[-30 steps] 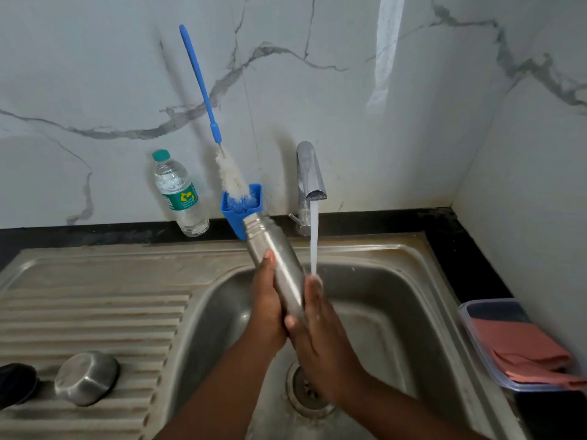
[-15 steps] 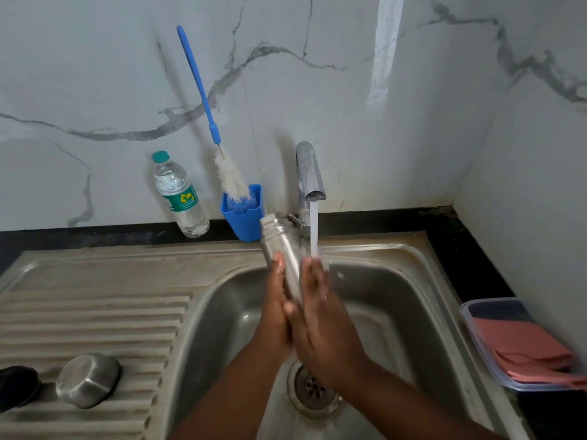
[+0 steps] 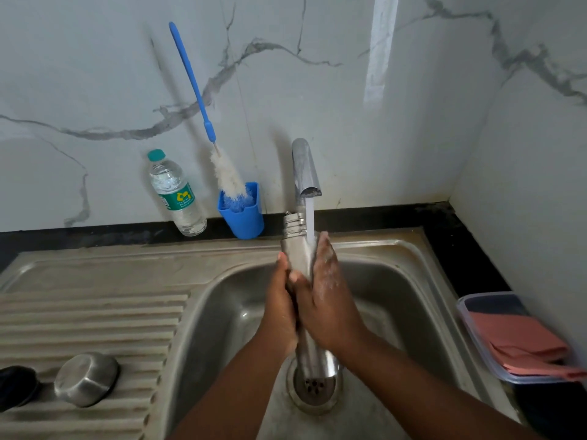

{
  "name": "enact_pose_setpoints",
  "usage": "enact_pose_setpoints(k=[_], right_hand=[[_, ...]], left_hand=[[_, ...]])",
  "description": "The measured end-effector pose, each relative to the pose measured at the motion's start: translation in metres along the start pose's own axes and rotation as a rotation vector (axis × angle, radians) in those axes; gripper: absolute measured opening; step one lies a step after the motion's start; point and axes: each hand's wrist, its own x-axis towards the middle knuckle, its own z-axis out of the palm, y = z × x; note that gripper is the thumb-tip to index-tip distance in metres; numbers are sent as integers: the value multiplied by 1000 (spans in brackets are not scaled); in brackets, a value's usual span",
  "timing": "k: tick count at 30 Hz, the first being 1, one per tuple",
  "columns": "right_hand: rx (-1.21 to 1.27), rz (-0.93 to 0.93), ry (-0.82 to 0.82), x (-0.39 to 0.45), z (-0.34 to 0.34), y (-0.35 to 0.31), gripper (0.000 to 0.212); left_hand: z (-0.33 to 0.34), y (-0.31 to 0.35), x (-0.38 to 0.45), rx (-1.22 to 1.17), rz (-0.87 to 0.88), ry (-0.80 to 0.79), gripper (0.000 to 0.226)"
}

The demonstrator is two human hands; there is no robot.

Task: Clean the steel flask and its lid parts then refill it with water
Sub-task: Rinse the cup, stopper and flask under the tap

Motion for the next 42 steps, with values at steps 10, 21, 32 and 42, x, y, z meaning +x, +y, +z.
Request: enact_pose_setpoints(k=[10,21,32,42], right_hand=[[180,76,-37,3,2,10,74],[139,142,-262,-47,11,29,96],[-112,-108,-176,-8,9,12,99],[342,207,-309,-31,-2,31,79]], left_hand=[[-5,-6,-7,-42,-97,-13,82],[-28,17,19,72,74,258,84],[-19,-4,4,6,4,30,94],[-20,6,3,45,-58,221,55]])
